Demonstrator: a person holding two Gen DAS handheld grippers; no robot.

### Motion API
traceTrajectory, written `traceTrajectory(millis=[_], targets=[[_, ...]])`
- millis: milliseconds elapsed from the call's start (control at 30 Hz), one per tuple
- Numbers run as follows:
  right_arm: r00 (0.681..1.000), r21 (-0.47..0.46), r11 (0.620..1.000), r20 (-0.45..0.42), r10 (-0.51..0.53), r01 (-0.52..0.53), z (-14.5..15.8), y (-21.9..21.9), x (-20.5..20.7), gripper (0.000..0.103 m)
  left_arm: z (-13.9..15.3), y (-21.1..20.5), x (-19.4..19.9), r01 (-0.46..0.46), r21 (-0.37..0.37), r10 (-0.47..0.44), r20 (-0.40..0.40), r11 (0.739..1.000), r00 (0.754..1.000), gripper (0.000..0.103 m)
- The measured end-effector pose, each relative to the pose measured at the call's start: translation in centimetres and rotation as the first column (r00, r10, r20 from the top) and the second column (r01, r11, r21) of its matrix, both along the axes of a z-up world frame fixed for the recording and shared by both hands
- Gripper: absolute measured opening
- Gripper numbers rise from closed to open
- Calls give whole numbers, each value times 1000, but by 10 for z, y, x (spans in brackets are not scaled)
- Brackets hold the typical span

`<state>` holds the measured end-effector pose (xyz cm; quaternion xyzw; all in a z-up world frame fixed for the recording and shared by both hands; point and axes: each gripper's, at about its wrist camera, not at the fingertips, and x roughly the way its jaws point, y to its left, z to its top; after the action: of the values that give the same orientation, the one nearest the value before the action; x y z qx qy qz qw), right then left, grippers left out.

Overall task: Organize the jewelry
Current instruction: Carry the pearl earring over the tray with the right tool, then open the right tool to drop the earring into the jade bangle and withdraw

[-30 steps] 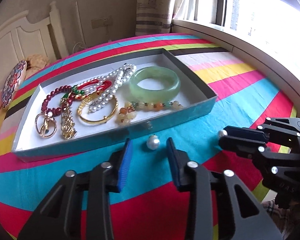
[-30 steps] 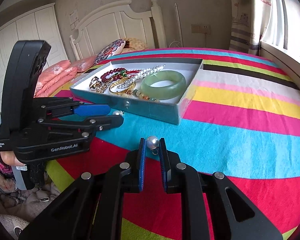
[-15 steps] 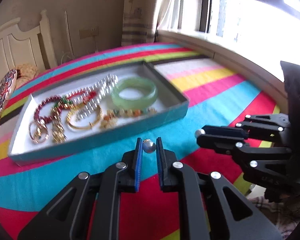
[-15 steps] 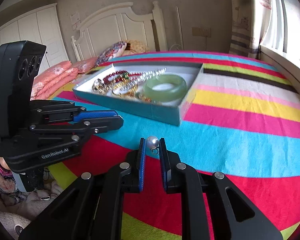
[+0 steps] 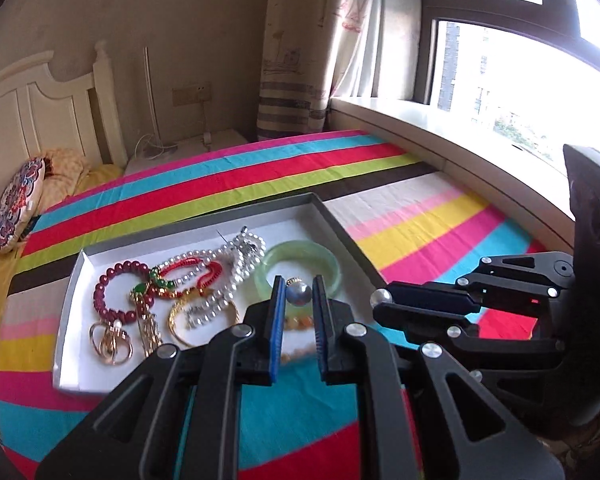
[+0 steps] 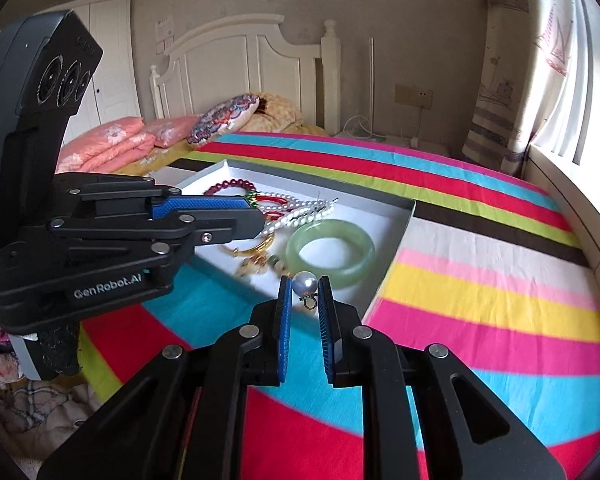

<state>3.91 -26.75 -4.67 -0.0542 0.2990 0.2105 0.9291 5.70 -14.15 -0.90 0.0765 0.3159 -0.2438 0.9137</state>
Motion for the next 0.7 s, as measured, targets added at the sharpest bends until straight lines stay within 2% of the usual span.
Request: traceTrajectory(millis=[367, 700], targets=[[998, -54, 998, -56, -22, 19, 0, 8, 52, 16, 4, -7, 57, -18, -84, 10, -93, 996, 996, 13], [995, -54, 998, -92, -39, 34, -10, 7, 71, 16, -11, -18, 74, -26, -41, 21, -130, 999, 991, 13]])
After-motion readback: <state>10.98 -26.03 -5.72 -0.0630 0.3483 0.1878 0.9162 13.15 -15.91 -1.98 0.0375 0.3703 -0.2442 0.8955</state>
